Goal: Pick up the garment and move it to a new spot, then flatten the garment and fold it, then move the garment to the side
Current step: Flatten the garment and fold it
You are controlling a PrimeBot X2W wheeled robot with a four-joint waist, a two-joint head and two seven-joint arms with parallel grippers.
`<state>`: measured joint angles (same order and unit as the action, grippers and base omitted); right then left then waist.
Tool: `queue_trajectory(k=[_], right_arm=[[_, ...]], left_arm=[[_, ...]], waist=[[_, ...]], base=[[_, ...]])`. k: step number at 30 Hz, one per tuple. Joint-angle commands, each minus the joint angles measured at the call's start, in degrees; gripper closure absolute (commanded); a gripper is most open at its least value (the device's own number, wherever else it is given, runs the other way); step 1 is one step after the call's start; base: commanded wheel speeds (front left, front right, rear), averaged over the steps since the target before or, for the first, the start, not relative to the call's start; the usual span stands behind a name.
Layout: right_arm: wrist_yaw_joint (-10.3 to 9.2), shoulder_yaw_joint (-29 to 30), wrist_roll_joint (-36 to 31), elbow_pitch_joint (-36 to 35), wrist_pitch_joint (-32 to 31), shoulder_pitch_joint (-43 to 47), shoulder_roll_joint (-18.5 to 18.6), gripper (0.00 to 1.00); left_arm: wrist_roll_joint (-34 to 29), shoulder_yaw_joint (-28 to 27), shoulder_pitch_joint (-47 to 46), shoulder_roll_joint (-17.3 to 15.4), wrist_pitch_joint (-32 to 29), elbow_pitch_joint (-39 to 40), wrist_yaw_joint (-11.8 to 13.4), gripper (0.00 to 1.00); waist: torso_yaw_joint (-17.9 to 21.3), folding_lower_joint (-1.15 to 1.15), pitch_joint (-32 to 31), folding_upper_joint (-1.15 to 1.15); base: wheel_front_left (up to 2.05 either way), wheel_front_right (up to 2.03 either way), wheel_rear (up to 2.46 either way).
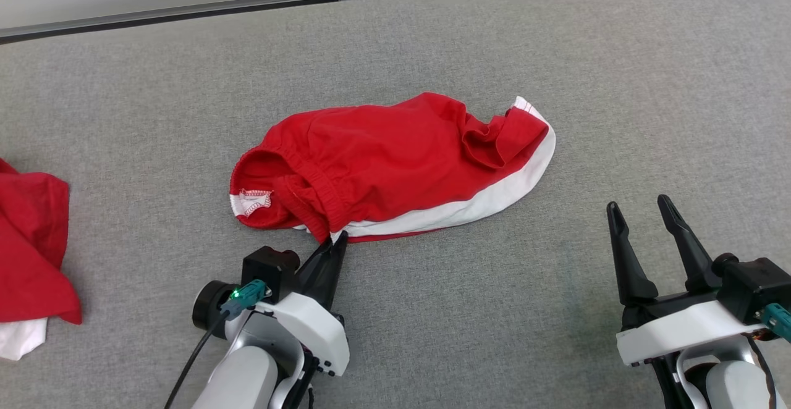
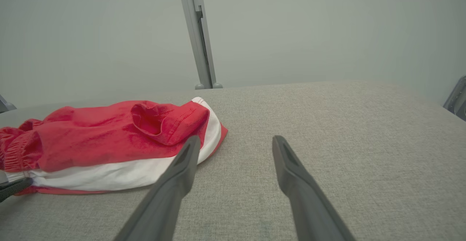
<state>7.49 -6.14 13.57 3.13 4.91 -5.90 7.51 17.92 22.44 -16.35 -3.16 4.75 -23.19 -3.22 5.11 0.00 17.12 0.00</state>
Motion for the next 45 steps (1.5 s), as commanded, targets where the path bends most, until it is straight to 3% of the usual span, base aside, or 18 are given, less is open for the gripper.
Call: queue_trajectory(k=[1,20,21,22,23,29,40,45], right_arm=[[-0.01,0.2,0.1,0.2,0.5,-0.7,0.0,0.00],[0.00,2.8,0.3,1.3,0.1,0.8,-0.6,0.00],[-0.01,2.9,0.3,1.3,0.0,0.8,-0.6,0.00],[0.00,2.9,0.3,1.2,-0.1,0.9,-0.6,0.00],[-0.01,2.9,0.3,1.1,-0.1,0.8,-0.7,0.00],[0.00,3.2,-0.2,0.2,-0.3,0.7,-0.2,0.00],[-0.01,4.2,-1.8,-1.8,-1.9,1.8,0.9,0.00],[0.00,4.1,-2.0,-2.7,-2.8,3.2,0.9,0.00]], left_arm=[[0.5,-0.5,-0.1,-0.8,0.3,0.4,-0.1,1.00],[4.2,-3.9,11.4,-7.8,-8.4,17.5,3.4,1.00],[4.2,-4.0,11.5,-8.0,-8.7,18.0,3.5,0.81],[3.9,-4.0,11.5,-8.4,-9.0,18.4,3.7,0.19],[4.3,-4.1,11.6,-8.1,-8.8,18.7,3.7,0.00],[4.9,-5.6,11.5,-6.9,-4.7,20.2,5.3,0.00],[1.7,-9.2,10.2,-5.2,8.2,20.8,9.1,0.00],[-1.2,-10.2,10.9,-6.7,10.0,19.4,9.8,0.00]], waist=[[-0.2,0.00,0.1,0.00],[-4.5,0.00,-1.8,0.00],[-4.6,0.00,-1.8,0.00],[-4.6,0.00,-2.0,0.00],[-4.6,0.00,-2.1,0.00],[-4.4,0.00,-2.9,0.00],[-4.9,0.00,-6.2,0.00],[-5.0,0.00,-8.3,0.00]], base=[[0.00,0.00,0.00],[0.00,0.00,0.00],[0.00,0.00,0.00],[0.00,0.00,0.00],[0.00,0.00,0.00],[0.00,0.00,0.00],[0.00,0.00,0.00],[0.00,0.00,0.00]])
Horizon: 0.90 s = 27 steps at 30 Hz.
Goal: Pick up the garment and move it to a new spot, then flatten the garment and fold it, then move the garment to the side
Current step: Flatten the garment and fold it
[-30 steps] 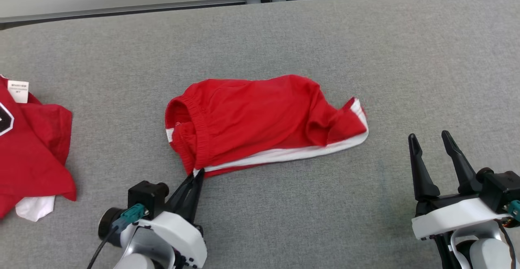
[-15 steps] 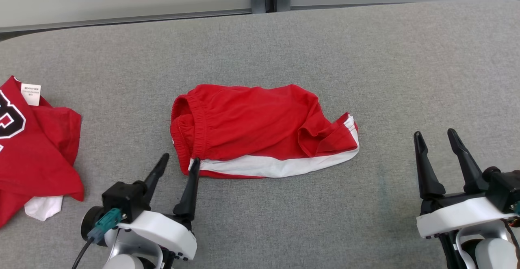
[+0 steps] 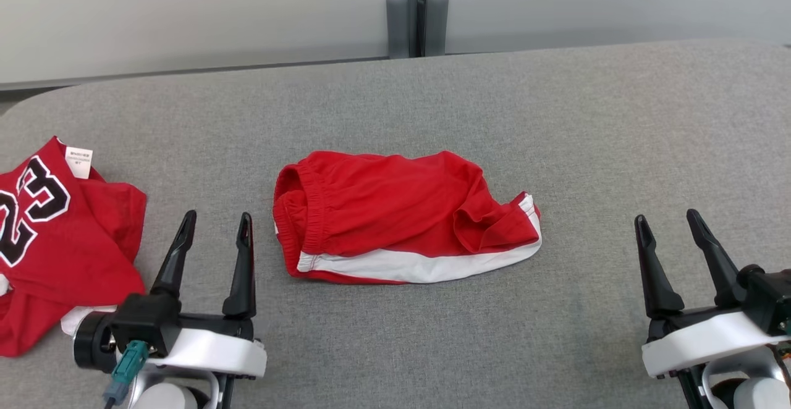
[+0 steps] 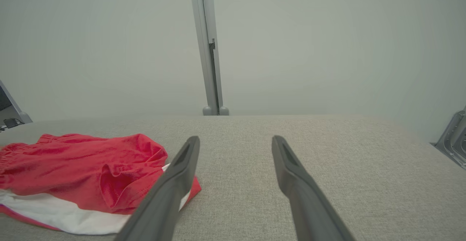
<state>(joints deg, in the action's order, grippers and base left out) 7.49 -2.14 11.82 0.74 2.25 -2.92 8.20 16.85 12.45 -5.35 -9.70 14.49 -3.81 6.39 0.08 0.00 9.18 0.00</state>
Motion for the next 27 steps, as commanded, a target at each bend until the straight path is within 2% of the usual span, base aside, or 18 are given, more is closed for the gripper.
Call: queue_trajectory(k=[1,6,20,24,27], right_arm=[[0.00,0.1,-0.3,-0.3,-0.4,0.6,0.3,0.00],[0.00,-0.4,-0.4,-1.0,-1.1,1.9,0.0,0.00],[-0.01,-0.4,-0.3,-2.1,-1.8,2.3,-0.3,0.00],[-0.01,-0.2,-0.1,-2.3,-1.8,2.1,-0.3,0.00],[0.00,-0.4,-0.1,-2.3,-2.0,1.5,-0.4,0.00]], left_arm=[[-0.7,-0.2,0.2,-0.5,0.3,-0.4,0.3,0.00],[-2.3,0.1,1.5,-1.7,0.5,-2.1,0.6,0.00],[-1.3,0.9,1.1,-1.2,0.5,-3.7,0.5,0.00],[-2.0,2.6,-0.9,-1.3,-0.5,-4.1,-0.7,0.00],[-2.1,5.4,-3.2,-0.7,-2.9,-5.7,-3.0,0.00]], waist=[[0.0,0.00,-0.7,0.00],[0.1,0.00,-1.6,0.00],[-0.4,0.00,-1.4,0.00],[-0.7,0.00,-0.8,0.00],[-0.9,0.00,0.2,0.00]], base=[[0.00,0.00,0.00],[0.00,0.00,0.00],[0.00,0.00,0.00],[0.00,0.00,0.00],[0.00,0.00,0.00]])
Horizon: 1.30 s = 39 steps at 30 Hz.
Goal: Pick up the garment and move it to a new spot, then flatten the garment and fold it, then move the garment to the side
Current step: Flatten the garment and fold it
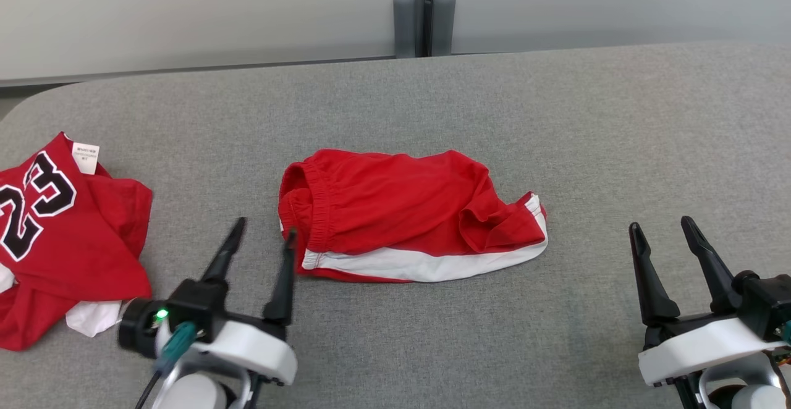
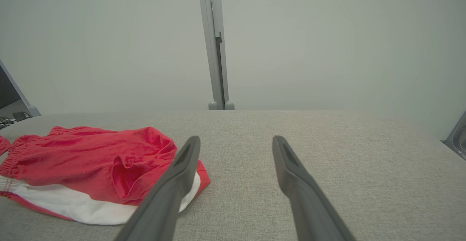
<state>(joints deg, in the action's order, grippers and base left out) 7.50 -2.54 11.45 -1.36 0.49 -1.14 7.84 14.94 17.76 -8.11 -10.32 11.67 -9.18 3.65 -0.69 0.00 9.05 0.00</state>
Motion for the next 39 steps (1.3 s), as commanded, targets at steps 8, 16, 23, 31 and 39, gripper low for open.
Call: queue_trajectory(k=[8,16,23,31,39], right_arm=[[-0.02,-0.8,0.6,0.6,0.3,-1.5,0.1,0.00],[-0.01,-0.2,1.0,2.2,0.5,-1.8,-0.1,0.00],[-0.01,-1.2,1.7,5.6,-0.4,-4.3,1.4,0.00],[-0.01,-8.4,4.5,12.7,-0.8,-13.9,3.1,0.00],[-0.02,-14.1,7.4,20.3,-1.6,-19.7,4.6,0.25]], left_arm=[[2.1,3.7,-4.4,1.6,-8.0,-7.5,-3.7,0.00],[3.4,3.9,-6.4,2.1,-9.1,-11.1,-4.4,1.00],[3.6,3.8,-8.1,1.8,-8.6,-11.3,-4.3,1.00],[2.7,5.0,-11.5,2.7,-7.5,-11.7,-4.4,1.00],[2.6,6.1,-13.9,3.7,-5.6,-13.6,-4.7,1.00]], waist=[[0.8,0.00,2.3,0.00],[1.3,0.00,3.6,0.00],[0.6,0.00,5.1,0.00],[-1.1,0.00,8.9,0.00],[-2.6,0.00,10.6,0.00]], base=[[0.00,0.00,0.00],[0.00,0.00,0.00],[0.00,0.00,0.00],[0.00,0.00,0.00],[0.00,0.00,0.00]])
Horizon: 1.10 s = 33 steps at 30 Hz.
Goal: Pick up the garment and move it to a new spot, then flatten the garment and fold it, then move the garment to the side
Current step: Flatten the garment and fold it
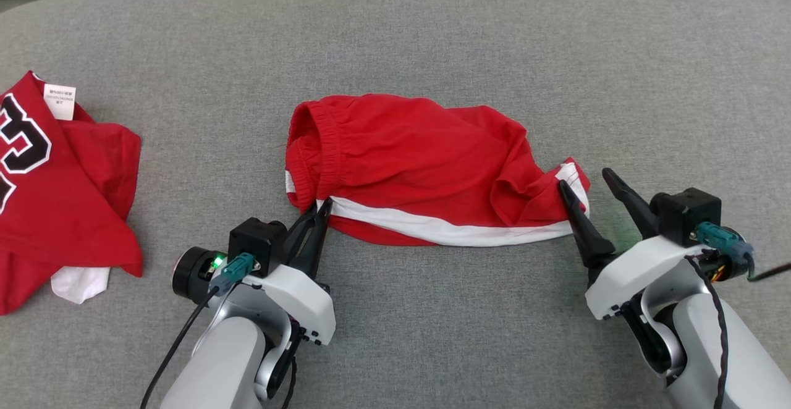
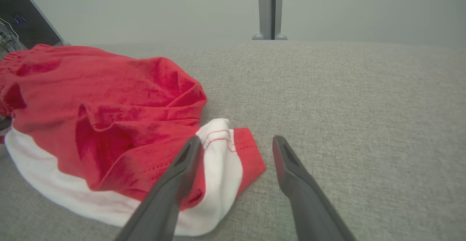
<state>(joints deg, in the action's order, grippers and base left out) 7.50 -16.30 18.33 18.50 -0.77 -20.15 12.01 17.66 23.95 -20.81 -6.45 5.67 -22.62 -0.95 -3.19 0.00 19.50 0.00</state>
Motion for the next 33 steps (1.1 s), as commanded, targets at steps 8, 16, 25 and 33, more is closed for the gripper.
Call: queue_trajectory(k=[8,16,25,33], right_arm=[[-0.02,-1.7,3.5,1.6,1.5,-2.3,2.1,1.00],[-0.02,1.9,3.5,-2.7,7.7,-0.6,2.2,1.00],[-0.02,10.1,0.2,-14.5,13.0,0.9,0.8,1.00],[-0.02,18.3,-2.9,-28.4,11.7,1.6,-2.9,1.00]], left_arm=[[0.2,-0.5,-1.8,-0.4,3.2,-0.6,0.5,1.00],[-0.8,-1.1,-2.5,-1.3,7.0,4.3,1.2,1.00],[-3.1,-1.5,-3.6,-3.6,8.0,18.2,2.5,1.00],[-4.6,-2.1,-5.2,-4.9,7.3,30.2,3.6,1.00]], waist=[[-0.2,0.00,0.4,0.00],[0.2,0.00,-1.5,0.00],[1.9,0.00,-6.5,0.00],[3.3,0.00,-10.5,0.00]], base=[[0.00,0.00,0.00],[0.00,0.00,0.00],[0.00,0.00,0.00],[0.00,0.00,0.00]])
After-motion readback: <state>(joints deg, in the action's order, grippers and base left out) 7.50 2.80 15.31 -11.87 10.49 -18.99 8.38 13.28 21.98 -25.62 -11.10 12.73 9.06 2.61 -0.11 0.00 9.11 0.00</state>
